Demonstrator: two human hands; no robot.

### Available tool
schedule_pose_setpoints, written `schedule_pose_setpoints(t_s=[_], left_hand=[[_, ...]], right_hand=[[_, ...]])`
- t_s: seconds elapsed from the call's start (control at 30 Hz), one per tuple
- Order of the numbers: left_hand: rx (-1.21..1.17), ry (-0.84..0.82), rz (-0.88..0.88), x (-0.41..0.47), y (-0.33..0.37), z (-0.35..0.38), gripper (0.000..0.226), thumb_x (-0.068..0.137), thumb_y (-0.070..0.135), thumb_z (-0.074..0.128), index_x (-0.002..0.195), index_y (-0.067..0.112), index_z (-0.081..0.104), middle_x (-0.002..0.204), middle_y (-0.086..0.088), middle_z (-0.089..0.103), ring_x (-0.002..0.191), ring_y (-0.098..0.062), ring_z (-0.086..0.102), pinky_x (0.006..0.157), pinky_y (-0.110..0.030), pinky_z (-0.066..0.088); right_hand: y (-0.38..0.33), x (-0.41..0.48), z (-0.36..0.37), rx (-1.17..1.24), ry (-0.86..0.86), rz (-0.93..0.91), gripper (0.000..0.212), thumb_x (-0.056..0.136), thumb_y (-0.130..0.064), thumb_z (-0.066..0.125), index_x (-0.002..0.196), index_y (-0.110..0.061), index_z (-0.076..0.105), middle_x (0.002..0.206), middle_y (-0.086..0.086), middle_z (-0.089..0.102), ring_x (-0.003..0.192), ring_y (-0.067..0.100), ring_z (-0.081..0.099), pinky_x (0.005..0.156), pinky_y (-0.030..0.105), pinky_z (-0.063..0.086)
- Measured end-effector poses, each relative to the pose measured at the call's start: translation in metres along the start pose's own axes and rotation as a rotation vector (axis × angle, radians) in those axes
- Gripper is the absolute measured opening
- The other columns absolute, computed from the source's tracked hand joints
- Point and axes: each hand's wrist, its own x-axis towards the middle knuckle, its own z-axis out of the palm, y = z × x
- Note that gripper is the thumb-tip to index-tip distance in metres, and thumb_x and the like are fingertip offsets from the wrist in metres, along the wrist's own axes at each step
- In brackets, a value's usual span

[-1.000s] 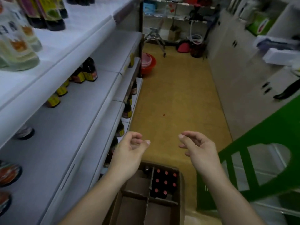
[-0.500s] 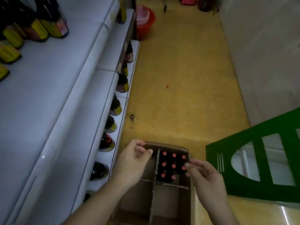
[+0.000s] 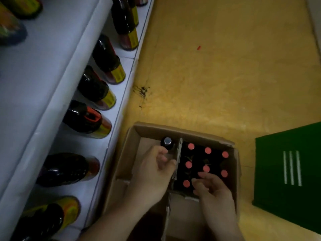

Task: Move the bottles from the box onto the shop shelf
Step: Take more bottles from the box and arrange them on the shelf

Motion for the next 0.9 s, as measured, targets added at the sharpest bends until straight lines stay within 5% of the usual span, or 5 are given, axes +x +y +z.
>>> schedule_pose_setpoints(t_s=[0.13, 0.37, 0.57, 0.77, 0.9], left_hand=[[0.205, -0.02, 0.09, 0.059, -0.041, 0.037, 0.024, 0.096, 0.035, 0.066, 0.12, 0.033, 0.063, 0.103, 0.014, 0.062, 0.092, -0.001, 0.059, 0.081, -0.025, 0.05], [0.685, -0.075, 0.101, 0.152, -0.078, 0.068, 0.066, 0.096, 0.045, 0.058, 0.154, 0.043, 0.028, 0.137, -0.004, 0.046, 0.121, -0.032, 0.055, 0.099, -0.044, 0.045], [0.737, -0.099, 0.226, 0.175, -0.095, 0.082, 0.022, 0.099, 0.035, 0.059, 0.112, 0.034, 0.041, 0.106, -0.001, 0.06, 0.087, -0.023, 0.056, 0.071, -0.04, 0.051], [0.795, -0.122, 0.407, 0.154, -0.113, 0.085, 0.025, 0.1, 0.029, 0.058, 0.117, 0.027, 0.039, 0.104, 0.0, 0.06, 0.093, -0.025, 0.059, 0.059, -0.032, 0.035], [0.845, -0.141, 0.426, 0.142, -0.123, 0.082, 0.037, 0.099, 0.029, 0.058, 0.132, 0.027, 0.04, 0.114, -0.003, 0.063, 0.101, -0.027, 0.063, 0.066, -0.033, 0.041]], right_hand=[[0.049, 0.048, 0.028, -0.099, -0.035, 0.013, 0.031, 0.094, -0.034, 0.071, 0.123, -0.033, 0.061, 0.101, -0.011, 0.071, 0.092, 0.007, 0.067, 0.073, 0.021, 0.047], [0.098, 0.09, 0.062, -0.374, -0.157, 0.003, 0.059, 0.094, -0.037, 0.07, 0.147, -0.031, 0.045, 0.093, -0.01, 0.073, 0.089, 0.014, 0.068, 0.077, 0.031, 0.054], [0.102, 0.098, 0.076, -0.562, -0.126, -0.057, 0.056, 0.094, -0.041, 0.064, 0.146, -0.039, 0.042, 0.117, -0.001, 0.07, 0.104, 0.025, 0.068, 0.079, 0.034, 0.053], [0.104, 0.105, 0.082, -0.715, -0.107, -0.157, 0.045, 0.1, -0.04, 0.058, 0.143, -0.034, 0.045, 0.119, -0.003, 0.066, 0.107, 0.021, 0.066, 0.068, 0.03, 0.045], [0.107, 0.109, 0.086, -0.768, -0.088, -0.192, 0.041, 0.102, -0.041, 0.055, 0.14, -0.03, 0.047, 0.117, -0.001, 0.067, 0.106, 0.022, 0.067, 0.068, 0.03, 0.049]])
